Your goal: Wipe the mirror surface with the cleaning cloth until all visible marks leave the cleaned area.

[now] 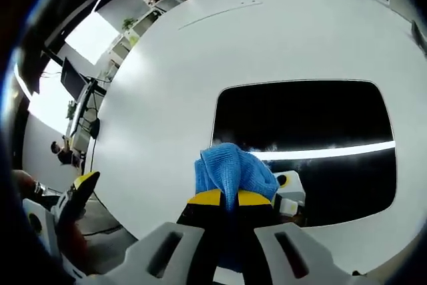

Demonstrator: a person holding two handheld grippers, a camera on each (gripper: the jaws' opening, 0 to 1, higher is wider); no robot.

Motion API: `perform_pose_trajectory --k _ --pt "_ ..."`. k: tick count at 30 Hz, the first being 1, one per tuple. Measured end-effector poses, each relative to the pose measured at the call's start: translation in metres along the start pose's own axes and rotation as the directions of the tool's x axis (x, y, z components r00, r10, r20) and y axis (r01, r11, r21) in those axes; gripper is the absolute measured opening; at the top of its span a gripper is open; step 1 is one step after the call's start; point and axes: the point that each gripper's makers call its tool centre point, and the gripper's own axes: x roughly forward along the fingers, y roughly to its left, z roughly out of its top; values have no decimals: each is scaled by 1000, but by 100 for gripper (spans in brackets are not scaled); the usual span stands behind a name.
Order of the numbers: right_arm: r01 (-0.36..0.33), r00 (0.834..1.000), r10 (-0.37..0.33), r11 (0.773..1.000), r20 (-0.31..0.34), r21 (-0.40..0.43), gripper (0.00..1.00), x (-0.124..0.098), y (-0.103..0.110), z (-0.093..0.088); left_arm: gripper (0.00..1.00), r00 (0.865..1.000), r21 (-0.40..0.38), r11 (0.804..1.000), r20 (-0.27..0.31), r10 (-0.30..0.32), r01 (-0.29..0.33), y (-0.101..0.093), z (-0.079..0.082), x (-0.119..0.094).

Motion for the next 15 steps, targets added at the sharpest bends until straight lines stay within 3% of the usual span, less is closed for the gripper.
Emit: perform_pose_trajectory --k 7,15 --pt "5 1000 -5 1000 6 -11 0 4 -1 7 99 1000 -4 1000 2 1 -1 0 1 0" --pt "24 1000 -23 999 17 -30 0 10 -6 27 99 1000 -11 1000 0 -5 5 -1 0 0"
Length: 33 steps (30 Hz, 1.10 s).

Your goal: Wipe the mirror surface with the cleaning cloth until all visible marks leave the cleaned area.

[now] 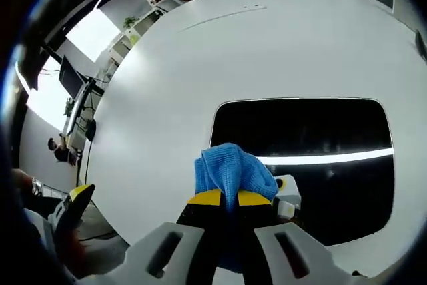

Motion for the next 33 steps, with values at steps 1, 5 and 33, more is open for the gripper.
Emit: perform_pose_trajectory --k 1,5,33 --pt "3 1000 -3 1000 1 -1 0 1 -1 2 99 1000 0 1000 1 0 0 0 0 0" --pt "12 1000 -12 1000 4 -11 0 5 -4 12 99 1000 -3 1000 2 -5 5 0 0 0" --pt "56 998 -55 994 20 -92 0 24 -11 55 99 1000 -7 1000 -6 -15 15 -3 -1 1"
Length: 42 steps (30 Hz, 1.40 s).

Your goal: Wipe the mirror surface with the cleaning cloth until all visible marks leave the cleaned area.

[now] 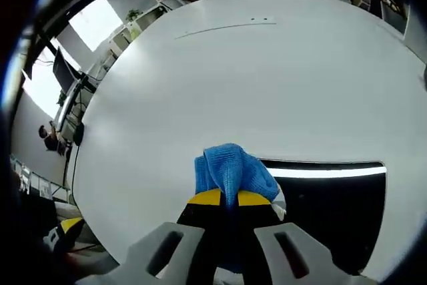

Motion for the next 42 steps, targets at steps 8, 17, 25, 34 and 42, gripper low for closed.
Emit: perform_pose_trajectory --k 8,17,25,34,42 --pt "-9 1000 9 1000 2 10 0 -5 -6 -2 99 1000 0 1000 -7 -4 4 0 -2 1" --pt "6 1000 -6 1000 4 22 0 -12 -18 -5 99 1000 2 1000 -17 -7 7 -1 -4 1" --pt "12 1000 -12 1000 3 21 0 -13 -25 -5 99 1000 6 1000 -22 -7 7 -2 -5 1" --pt "11 1000 -11 1000 -7 12 0 -13 -31 -4 99 1000 10 1000 -18 -1 1 -1 -4 1" --pt "16 1000 -16 1000 -8 13 0 -14 -38 -3 99 1000 11 1000 -18 1 -1 0 -4 1"
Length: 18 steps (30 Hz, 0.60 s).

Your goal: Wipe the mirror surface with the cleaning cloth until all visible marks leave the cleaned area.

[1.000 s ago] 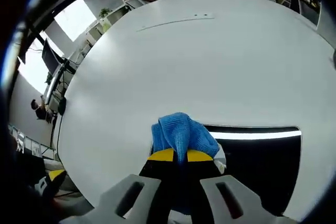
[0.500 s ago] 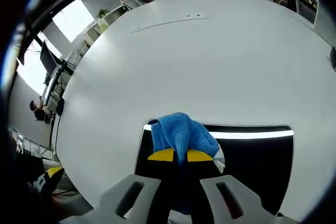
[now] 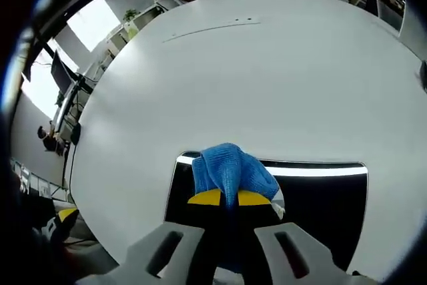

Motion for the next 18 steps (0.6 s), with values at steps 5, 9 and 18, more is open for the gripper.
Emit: perform_pose_trajectory --k 5,9,18 --pt "-1 1000 1 1000 -2 6 0 -2 -4 0 99 1000 0 1000 -3 1 -1 0 -1 0" --pt "1 1000 -1 1000 0 6 0 -1 -4 0 99 1000 2 1000 -8 2 -2 0 -1 0" --pt "1 1000 -1 1000 9 2 0 -1 -2 -4 99 1000 2 1000 -9 2 -2 0 -1 1"
